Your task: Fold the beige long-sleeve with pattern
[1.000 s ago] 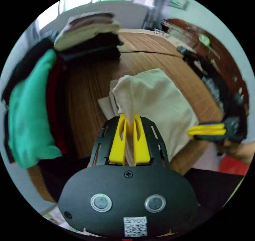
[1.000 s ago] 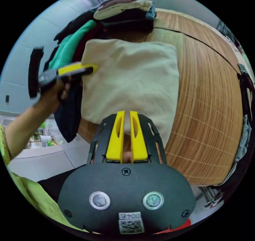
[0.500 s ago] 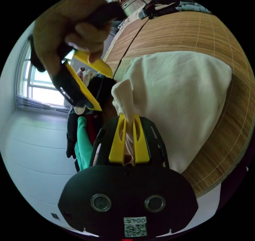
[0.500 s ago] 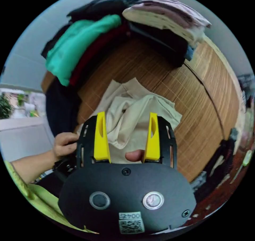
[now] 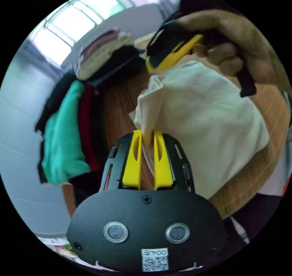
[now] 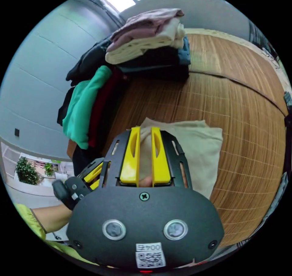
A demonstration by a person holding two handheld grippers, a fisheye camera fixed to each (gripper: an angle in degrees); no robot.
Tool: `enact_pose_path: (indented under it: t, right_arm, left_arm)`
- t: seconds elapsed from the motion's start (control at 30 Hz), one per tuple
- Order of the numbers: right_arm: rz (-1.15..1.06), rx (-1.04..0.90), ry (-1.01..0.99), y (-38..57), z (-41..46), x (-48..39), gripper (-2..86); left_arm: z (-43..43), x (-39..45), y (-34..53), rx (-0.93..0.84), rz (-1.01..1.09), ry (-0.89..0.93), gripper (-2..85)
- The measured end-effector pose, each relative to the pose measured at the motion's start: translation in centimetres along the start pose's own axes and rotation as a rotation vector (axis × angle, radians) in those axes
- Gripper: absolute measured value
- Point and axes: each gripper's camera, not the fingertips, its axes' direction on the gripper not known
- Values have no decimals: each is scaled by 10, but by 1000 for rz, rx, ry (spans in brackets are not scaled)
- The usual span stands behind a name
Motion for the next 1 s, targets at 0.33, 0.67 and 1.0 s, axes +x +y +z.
enact_pose_path:
  t: [0.33,0.67,1.0]
  right_arm:
    - [-143,-82,150,99,-28,16,-4]
    - [-203,-213,313,159,37,12,-7]
    - [-222,-390,199,124,63,28,-7]
  left_arm:
    - [-66,-336,5,137,-655,640,26]
    - [-82,-351,-208,-3,-343,856,16]
    - [-133,-155,-158,-87,-69,607,3]
